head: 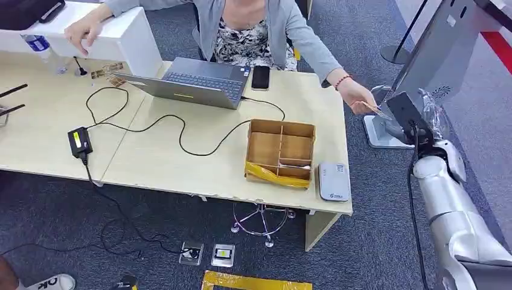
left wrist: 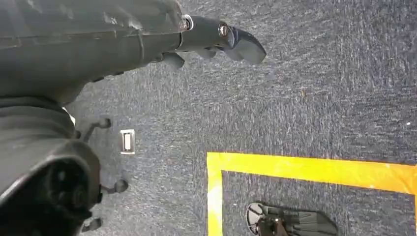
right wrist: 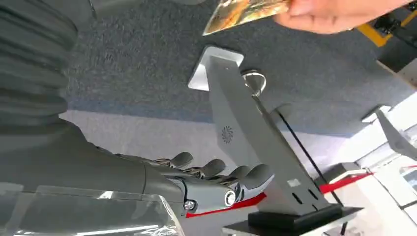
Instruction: Pass the card to the sensor for recognition and then transmit it.
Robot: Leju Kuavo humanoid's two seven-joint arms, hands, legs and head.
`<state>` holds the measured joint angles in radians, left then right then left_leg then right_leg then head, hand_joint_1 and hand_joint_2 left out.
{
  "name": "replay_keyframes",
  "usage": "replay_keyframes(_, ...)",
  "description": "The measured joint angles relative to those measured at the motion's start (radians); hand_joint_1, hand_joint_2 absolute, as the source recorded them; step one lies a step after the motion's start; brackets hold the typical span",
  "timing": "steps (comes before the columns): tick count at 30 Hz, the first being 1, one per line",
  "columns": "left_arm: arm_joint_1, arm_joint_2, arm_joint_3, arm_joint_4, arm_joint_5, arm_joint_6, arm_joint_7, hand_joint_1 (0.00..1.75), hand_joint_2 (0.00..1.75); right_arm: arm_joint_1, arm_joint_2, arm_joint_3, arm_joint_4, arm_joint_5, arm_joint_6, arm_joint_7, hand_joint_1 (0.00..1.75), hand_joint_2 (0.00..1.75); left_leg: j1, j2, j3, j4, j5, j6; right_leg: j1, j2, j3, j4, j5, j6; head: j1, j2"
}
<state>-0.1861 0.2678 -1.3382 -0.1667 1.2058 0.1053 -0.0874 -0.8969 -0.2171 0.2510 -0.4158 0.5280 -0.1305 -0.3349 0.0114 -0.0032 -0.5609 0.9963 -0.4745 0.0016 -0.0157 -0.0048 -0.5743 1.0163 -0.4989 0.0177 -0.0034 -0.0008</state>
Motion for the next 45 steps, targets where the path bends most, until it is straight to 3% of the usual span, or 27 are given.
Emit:
replay_keyframes(14, 0.0, -0.003, -0.013, 0.0, -0.011, -0.002, -0.004, 0.0, 0.0, 0.007, 0.01, 0.04, -0.024, -0.018, -0.042, 0.019, 0.0, 1.75, 0.0, 0.0, 0.0, 0.0, 0.0, 0.0, 0.0, 0.0, 0.0, 0.0, 0.0, 0.0, 0.0, 0.0)
replay_keyframes(15, 0.0, -0.003, -0.014, -0.001, -0.011, -0.002, -0.004, 0.0, 0.0, 0.007, 0.01, 0.041, -0.026, -0.018, -0.042, 0.019, 1.17, 1.75, 0.0, 0.0, 0.0, 0.0, 0.0, 0.0, 0.0, 0.0, 0.0, 0.0, 0.0, 0.0, 0.0, 0.0)
replay_keyframes(16, 0.0, -0.003, -0.014, -0.001, -0.011, -0.002, -0.004, 0.0, 0.0, 0.008, 0.011, 0.043, -0.027, -0.019, -0.042, 0.018, 1.75, 1.75, 0.0, 0.0, 0.0, 0.0, 0.0, 0.0, 0.0, 0.0, 0.0, 0.0, 0.0, 0.0, 0.0, 0.0)
replay_keyframes(45, 0.0, -0.003, -0.024, -0.001, 0.005, 0.005, -0.002, 0.0, 0.0, 0.008, 0.032, 0.084, -0.043, -0.089, -0.061, 0.003, 1.75, 1.75, 0.0, 0.0, 0.0, 0.0, 0.0, 0.0, 0.0, 0.0, -0.001, 0.0, 0.0, 0.0, 0.0, 0.0)
